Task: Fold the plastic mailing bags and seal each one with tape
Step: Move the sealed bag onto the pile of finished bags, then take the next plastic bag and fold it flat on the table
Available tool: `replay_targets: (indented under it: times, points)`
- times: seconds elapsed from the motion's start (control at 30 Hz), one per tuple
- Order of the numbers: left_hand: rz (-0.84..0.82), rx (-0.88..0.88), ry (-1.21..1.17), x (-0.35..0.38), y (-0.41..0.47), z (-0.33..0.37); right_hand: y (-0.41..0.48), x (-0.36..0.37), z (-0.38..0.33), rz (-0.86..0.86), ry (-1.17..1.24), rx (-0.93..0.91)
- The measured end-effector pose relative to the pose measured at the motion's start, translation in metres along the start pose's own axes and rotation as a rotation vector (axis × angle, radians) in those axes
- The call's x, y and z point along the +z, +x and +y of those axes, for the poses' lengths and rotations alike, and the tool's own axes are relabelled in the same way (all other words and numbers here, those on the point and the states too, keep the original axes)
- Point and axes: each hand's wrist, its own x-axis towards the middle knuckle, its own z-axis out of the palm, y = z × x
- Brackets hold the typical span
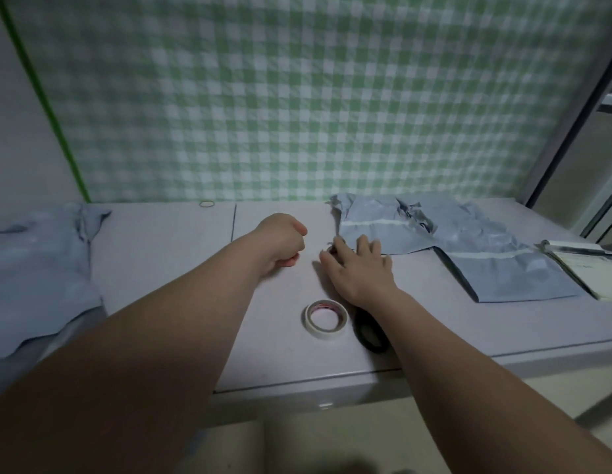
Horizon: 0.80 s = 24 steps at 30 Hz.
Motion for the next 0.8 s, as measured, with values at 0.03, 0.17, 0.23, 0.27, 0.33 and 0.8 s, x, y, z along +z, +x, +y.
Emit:
replay_targets:
  times: [0.03, 0.17, 0.23, 0.27, 0.33, 0.8]
  points:
    - [0.016, 0.014, 0.022, -0.006, -0.005, -0.004, -0.001, 0.001, -0.005, -0.006, -0.001, -0.01]
    - [0.122, 0.112, 0.248, -0.034, -0.026, -0.017, -0.007, 0.005, -0.026, -0.033, 0.01, -0.031]
    - [0.184, 0.148, 0.401, -0.051, -0.037, -0.025, -0.01, 0.004, -0.037, 0.001, -0.006, -0.033]
    - [0.221, 0.143, 0.468, -0.06, -0.043, -0.031, -0.012, 0.002, -0.042, 0.036, -0.011, -0.036]
    - [0.324, 0.076, 0.64, -0.078, -0.055, -0.044, -0.015, -0.001, -0.057, 0.104, 0.013, -0.042]
    - [0.511, -0.356, 0.497, -0.177, -0.091, -0.136, -0.071, 0.021, -0.172, 0.035, 0.427, -0.359]
